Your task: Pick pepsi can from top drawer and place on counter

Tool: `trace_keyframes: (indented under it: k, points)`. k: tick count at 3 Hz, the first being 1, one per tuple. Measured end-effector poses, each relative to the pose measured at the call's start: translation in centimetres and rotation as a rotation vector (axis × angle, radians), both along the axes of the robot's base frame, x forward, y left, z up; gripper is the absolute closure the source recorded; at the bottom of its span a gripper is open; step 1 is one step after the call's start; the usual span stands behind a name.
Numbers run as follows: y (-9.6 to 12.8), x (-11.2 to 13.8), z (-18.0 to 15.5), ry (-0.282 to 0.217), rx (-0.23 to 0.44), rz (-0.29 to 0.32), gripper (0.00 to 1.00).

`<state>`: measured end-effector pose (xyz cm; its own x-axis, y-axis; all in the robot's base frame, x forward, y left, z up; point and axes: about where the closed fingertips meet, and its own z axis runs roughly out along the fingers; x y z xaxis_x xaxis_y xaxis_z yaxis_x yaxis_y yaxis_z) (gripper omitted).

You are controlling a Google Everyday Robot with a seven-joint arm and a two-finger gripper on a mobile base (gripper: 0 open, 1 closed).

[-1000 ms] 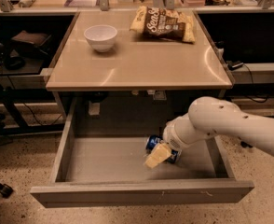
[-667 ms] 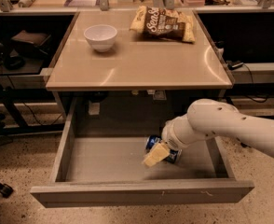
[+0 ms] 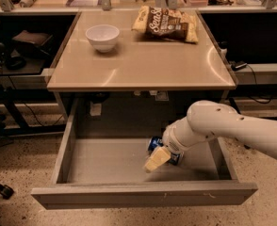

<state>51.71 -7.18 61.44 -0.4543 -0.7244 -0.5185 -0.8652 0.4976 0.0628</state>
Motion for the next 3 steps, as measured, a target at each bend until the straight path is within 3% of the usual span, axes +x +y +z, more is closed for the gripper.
trace_keyframes:
  k: [3]
  points:
    - [0.00,0.00,0.00,0.000,0.000,0.000,0.66]
